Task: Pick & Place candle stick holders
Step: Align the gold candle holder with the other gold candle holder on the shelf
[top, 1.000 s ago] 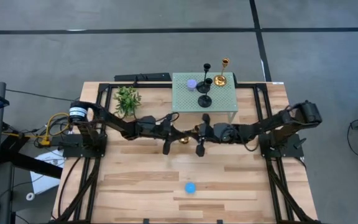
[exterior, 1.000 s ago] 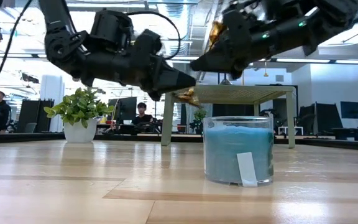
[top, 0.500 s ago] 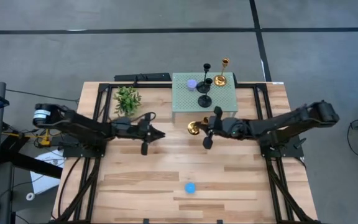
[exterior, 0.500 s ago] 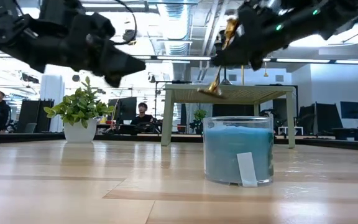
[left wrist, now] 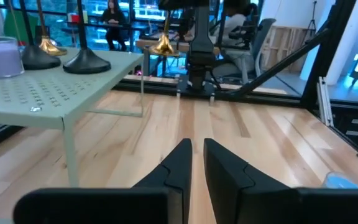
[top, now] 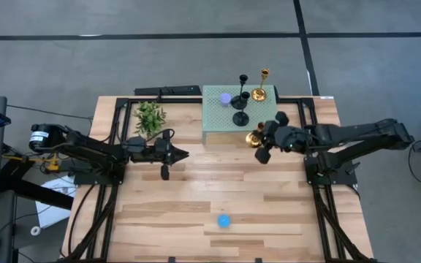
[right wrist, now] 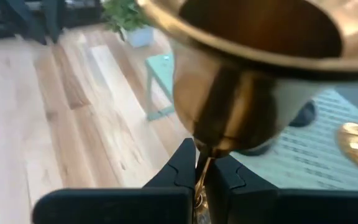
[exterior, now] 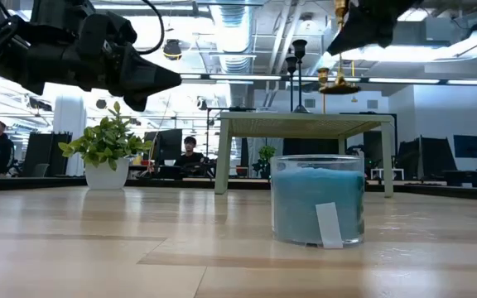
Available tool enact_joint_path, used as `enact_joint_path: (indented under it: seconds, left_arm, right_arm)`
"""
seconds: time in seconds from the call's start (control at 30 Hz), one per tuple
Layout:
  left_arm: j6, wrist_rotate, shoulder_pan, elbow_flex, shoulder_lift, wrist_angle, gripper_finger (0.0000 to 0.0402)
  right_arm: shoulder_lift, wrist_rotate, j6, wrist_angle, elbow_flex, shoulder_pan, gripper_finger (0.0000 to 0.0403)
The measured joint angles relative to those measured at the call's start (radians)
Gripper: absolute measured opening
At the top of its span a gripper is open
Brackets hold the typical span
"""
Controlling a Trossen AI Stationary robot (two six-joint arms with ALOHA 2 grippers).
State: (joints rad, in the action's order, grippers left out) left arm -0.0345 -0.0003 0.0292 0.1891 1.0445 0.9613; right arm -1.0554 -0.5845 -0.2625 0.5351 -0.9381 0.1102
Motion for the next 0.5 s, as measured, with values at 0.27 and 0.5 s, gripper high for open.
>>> enact_joint_path:
  seconds: [0.27, 0.5]
  left_arm:
    - [0.003, -0.011, 0.000, 0.000, 0.003, -0.002, 0.0042]
    - [0.003, -0.011, 0.000, 0.000, 0.003, -0.002, 0.0042]
  right_arm:
    - [0.000, 0.045, 0.040, 0.130, -0.088, -0.201, 0.0001]
    - [-0.015, 0.174, 0.118, 0.062, -0.065, -0.399, 0.0001]
